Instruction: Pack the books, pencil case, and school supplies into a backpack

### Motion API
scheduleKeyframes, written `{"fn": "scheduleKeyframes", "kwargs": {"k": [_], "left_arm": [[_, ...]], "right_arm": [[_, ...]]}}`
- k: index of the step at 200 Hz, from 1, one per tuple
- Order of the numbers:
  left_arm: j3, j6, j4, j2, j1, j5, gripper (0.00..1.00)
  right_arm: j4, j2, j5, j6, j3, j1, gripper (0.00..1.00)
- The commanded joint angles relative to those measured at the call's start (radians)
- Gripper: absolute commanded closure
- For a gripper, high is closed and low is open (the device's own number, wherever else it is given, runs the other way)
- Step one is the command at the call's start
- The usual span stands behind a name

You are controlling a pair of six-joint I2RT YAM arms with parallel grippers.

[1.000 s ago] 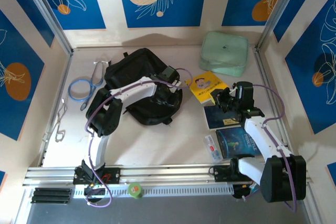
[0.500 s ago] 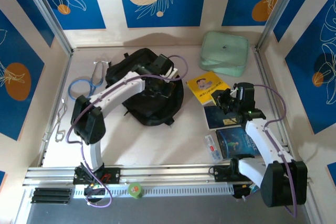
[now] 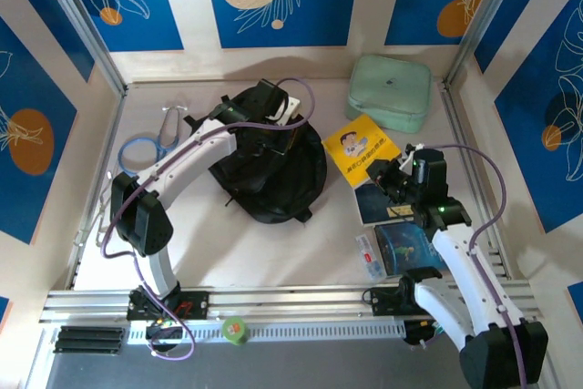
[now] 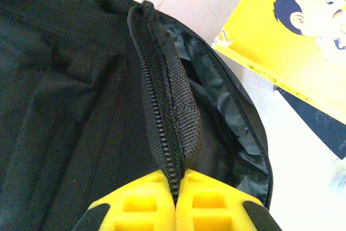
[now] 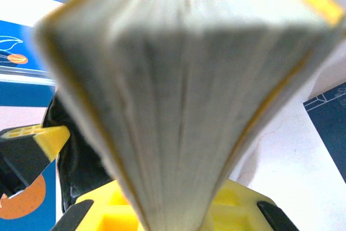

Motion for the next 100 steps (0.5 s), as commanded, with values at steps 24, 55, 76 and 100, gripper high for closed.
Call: {"fn": "scheduleKeyframes", "kwargs": {"k": [24, 55, 76, 100], "left_arm": [[0.053, -0.016, 0.135, -0.056, 0.014, -0.027, 1.0], [0.076, -0.023, 0.138, -0.046, 0.017, -0.009, 1.0], [0.073, -0.022, 0.145, -0.059, 0.016, 0.014, 1.0], [0.068, -0.013, 0.153, -0.081, 0.016, 0.056, 1.0]], "right_arm": [[0.071, 0.073, 0.042, -0.013, 0.06, 0.19, 0.91], [0.1, 0.206, 0.119, 0.011, 0.093, 0.34, 0.91], [0.164, 0.285, 0.119, 0.026, 0.116, 0.372, 0.91], [0.292, 0.389, 0.039, 0.029, 0.166, 0.376, 0.91]]}}
